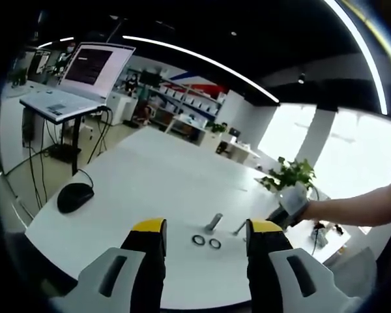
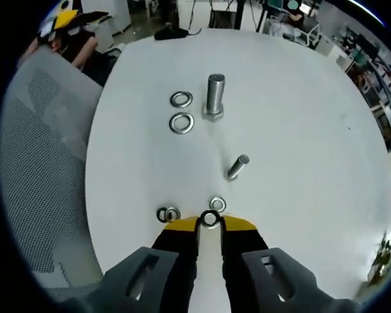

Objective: Place the washer onto the threaded stud by aligning its center hole with the stud, sliding it down to the base, and recovering from edge contact or off-axis alignment until the washer reaches the visible bottom stop.

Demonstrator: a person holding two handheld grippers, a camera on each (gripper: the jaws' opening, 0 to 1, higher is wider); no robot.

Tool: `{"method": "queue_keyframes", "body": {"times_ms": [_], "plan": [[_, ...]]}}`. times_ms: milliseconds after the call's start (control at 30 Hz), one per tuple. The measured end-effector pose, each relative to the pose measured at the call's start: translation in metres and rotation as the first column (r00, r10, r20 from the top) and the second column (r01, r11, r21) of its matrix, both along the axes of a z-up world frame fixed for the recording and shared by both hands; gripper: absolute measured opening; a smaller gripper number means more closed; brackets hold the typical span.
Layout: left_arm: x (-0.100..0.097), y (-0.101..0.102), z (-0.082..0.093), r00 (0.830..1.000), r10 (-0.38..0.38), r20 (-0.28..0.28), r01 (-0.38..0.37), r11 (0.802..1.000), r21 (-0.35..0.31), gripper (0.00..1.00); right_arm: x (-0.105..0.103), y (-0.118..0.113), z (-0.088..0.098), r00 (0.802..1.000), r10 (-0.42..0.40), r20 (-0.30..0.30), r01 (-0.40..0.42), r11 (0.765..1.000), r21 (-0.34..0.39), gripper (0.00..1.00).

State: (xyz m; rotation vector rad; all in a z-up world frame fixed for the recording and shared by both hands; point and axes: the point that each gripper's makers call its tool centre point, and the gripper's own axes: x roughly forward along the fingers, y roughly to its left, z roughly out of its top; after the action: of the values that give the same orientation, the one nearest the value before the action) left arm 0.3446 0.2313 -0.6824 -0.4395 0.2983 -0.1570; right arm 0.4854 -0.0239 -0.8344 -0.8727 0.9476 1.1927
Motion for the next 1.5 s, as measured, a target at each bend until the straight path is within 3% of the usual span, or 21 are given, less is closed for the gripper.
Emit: {"method": "queue_keyframes", "body": {"times_ms": [433,1033,1500], "plan": [[0.0,0.001,-0.001,1.0,0.001,-0.004,-0.001,1.0,-0.001,0.47,0.012,0.02,0.021,0.996,-0.035,0.079,0.028,0.996,0.09,0.14],[0.001,0.003,-0.006,1.0,-0.001,-0.018,0.002,1.0,0.005,0.46,0.021,0.031,0.035,0.991,-0.065,0.116,0.047,0.987,0.151,0.14],[-0.001,0.002,-0.007,1.0,-0.007,-0.025,0.007,1.0,0.018,0.45,0.019,0.033,0.041,0.99,-0.068,0.121,0.049,0.986,0.16,0.14]]}}
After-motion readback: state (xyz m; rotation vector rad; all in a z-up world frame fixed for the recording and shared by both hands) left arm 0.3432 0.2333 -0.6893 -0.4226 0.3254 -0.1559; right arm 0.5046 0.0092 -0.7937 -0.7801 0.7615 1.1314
